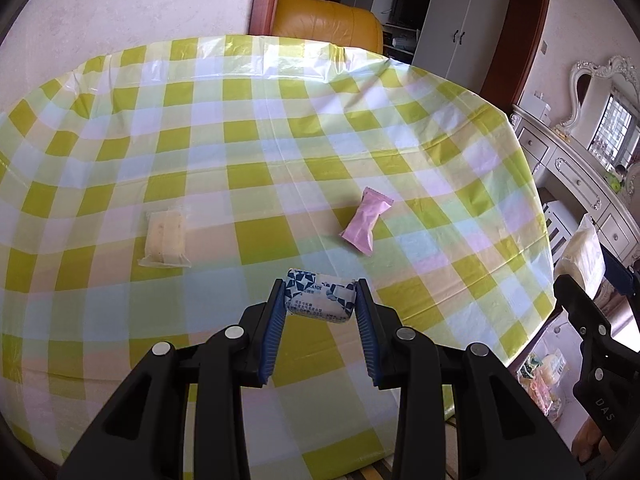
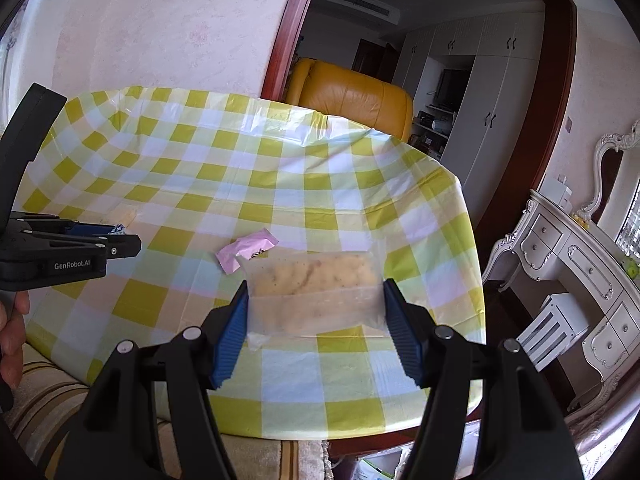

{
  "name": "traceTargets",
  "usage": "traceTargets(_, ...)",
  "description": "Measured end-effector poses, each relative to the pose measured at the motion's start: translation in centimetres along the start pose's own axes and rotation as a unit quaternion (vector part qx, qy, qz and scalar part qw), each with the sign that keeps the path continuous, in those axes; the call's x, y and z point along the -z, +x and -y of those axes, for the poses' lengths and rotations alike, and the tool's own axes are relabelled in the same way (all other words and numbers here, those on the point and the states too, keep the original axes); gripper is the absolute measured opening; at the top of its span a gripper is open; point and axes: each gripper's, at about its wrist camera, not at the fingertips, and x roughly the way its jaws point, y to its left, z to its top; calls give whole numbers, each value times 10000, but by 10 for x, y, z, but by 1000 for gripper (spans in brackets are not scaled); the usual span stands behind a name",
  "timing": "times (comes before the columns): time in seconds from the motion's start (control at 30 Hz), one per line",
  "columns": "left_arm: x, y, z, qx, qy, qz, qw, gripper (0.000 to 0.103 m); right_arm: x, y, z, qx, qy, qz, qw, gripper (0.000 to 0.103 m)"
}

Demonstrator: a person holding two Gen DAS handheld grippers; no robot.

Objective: Organize snacks
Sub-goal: 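Carry the biscuit packet with the right gripper into the white box while the left drops the candy in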

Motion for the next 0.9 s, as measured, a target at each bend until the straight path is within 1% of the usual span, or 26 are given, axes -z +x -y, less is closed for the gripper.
traceTargets(0.27, 5, 1, 49, 225, 404, -151, 9988, 34, 19, -14, 37, 216, 279, 33, 9994, 64)
traceTargets(0.47, 9, 3, 87, 409, 727, -255, 9962, 34, 36, -23, 64, 390, 500, -5, 9980, 64)
traceTargets(0.67, 17, 5, 130, 674, 1103, -387, 9909, 34, 53, -33, 87, 575, 677, -29, 9960, 64)
traceTargets(0.9, 26, 9, 174, 1037, 1444, -638, 9820, 34, 76, -41, 112, 809, 821, -182, 9932, 64)
